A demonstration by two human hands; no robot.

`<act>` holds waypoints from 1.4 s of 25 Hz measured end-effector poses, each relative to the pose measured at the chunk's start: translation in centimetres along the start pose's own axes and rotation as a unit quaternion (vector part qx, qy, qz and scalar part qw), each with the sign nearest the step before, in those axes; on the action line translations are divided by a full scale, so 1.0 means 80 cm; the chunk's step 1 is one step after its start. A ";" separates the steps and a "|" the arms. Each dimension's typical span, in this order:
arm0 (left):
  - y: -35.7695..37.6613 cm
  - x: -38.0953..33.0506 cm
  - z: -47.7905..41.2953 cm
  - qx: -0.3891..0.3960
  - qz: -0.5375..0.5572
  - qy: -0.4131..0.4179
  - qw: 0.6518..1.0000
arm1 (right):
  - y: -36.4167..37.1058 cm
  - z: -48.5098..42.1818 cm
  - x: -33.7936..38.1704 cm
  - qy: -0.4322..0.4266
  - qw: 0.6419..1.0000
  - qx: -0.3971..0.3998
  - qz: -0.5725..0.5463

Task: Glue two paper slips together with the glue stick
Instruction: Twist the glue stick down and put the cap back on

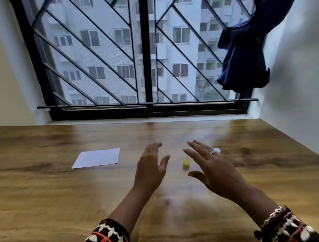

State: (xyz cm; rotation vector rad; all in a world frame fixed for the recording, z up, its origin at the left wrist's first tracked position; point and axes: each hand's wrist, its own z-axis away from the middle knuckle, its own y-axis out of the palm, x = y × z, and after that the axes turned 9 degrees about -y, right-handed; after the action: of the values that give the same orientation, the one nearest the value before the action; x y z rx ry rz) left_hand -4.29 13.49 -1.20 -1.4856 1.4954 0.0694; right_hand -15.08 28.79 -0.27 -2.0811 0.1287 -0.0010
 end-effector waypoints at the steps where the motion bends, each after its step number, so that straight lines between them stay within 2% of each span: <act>1: 0.011 -0.012 0.003 0.011 0.014 0.006 1.000 | -0.010 0.011 -0.007 0.019 1.000 -0.010 -0.018; 4: 0.038 -0.040 0.010 0.036 0.050 0.013 0.998 | -0.030 0.034 -0.030 0.102 0.990 -0.036 -0.093; 6: 0.054 -0.053 0.012 0.047 0.065 0.010 0.997 | -0.033 0.043 -0.049 0.184 0.971 -0.049 -0.147; 9: 0.075 -0.066 0.014 0.070 0.083 -0.007 0.994 | -0.021 0.046 -0.067 0.292 0.932 0.001 -0.217; 12: 0.089 -0.076 0.014 0.093 0.089 -0.027 0.991 | -0.001 0.039 -0.074 0.334 0.894 0.027 -0.296; 15: 0.101 -0.080 0.013 0.102 0.095 -0.041 0.989 | 0.010 0.028 -0.071 0.334 0.899 0.027 -0.284; 19: 0.102 -0.082 0.014 0.115 0.116 -0.050 0.985 | 0.013 0.021 -0.059 0.326 0.905 -0.010 -0.271; 27: 0.041 -0.079 -0.021 0.150 0.260 -0.039 0.953 | -0.019 -0.031 -0.026 0.219 0.878 -0.065 -0.421; 29: 0.021 -0.074 -0.030 0.157 0.279 -0.043 0.946 | -0.019 -0.045 -0.017 0.189 0.863 -0.061 -0.464; 32: -0.009 -0.066 -0.042 0.165 0.330 -0.054 0.928 | -0.015 -0.063 -0.007 0.159 0.809 -0.042 -0.564; 35: -0.029 -0.061 -0.050 0.170 0.351 -0.052 0.919 | -0.008 -0.080 -0.001 0.153 0.791 -0.080 -0.587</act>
State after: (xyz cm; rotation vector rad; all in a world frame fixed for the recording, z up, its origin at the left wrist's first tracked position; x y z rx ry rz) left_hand -5.92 13.87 5.31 -0.6102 1.7801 0.2956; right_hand -15.48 23.59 3.45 -1.9775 -1.0165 -1.1142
